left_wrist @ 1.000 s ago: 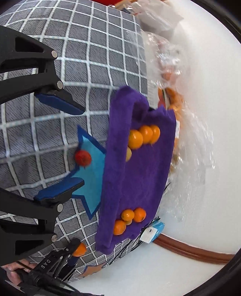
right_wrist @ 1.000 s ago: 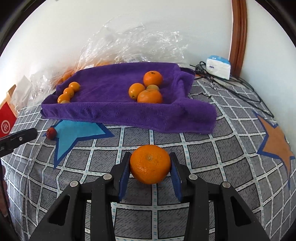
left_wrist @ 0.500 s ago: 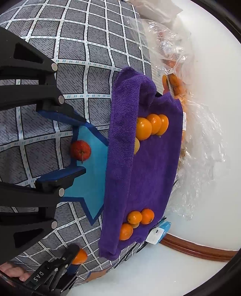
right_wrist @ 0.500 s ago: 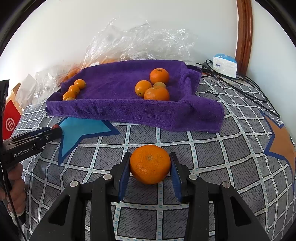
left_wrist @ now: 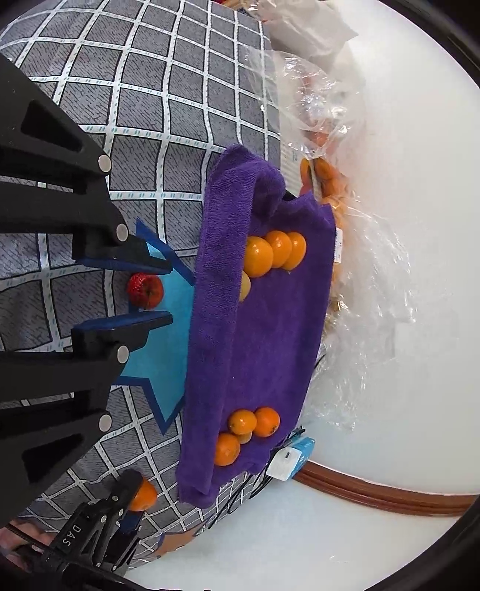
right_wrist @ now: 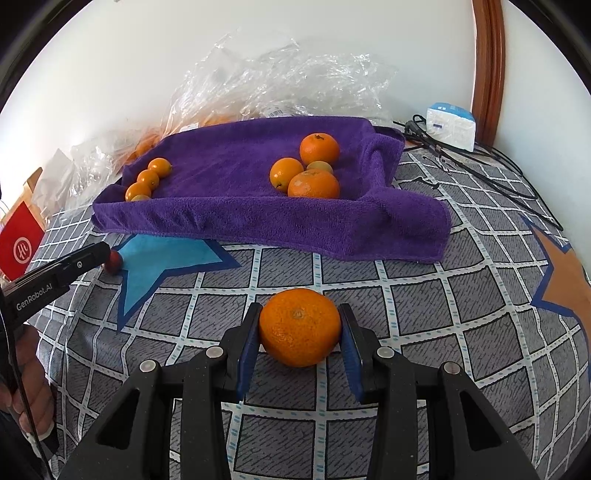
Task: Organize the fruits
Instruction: 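Grasp the red fruit on the star mat with the left gripper while the right gripper holds the orange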
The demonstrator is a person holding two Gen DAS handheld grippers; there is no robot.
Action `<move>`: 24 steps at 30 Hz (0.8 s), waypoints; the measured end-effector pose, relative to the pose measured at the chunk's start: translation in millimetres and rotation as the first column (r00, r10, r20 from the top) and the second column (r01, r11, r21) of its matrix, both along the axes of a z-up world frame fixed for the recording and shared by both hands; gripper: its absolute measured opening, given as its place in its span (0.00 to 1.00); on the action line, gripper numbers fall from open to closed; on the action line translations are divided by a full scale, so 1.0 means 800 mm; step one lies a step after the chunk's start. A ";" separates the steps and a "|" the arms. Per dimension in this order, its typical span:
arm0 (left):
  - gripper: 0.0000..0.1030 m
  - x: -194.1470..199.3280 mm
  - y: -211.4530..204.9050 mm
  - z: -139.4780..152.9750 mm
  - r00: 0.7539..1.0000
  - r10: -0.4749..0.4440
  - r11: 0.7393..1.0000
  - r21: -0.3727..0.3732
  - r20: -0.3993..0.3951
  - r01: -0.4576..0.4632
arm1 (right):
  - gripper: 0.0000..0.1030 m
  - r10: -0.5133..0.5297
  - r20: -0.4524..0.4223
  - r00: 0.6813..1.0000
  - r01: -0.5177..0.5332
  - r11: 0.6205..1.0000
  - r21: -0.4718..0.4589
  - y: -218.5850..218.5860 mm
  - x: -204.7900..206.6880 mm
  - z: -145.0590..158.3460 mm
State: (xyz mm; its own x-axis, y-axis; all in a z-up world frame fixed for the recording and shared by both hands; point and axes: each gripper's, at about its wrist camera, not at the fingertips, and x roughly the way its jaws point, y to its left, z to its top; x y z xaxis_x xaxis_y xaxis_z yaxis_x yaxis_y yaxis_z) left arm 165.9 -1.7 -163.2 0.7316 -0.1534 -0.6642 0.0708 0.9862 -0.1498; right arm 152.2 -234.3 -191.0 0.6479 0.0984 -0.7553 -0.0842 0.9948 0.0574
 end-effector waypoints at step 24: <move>0.46 0.012 0.007 -0.007 0.997 -0.025 0.998 -0.065 -0.070 0.020 | 0.39 -0.018 0.013 1.000 0.018 1.000 0.015 -0.001 -0.004 0.003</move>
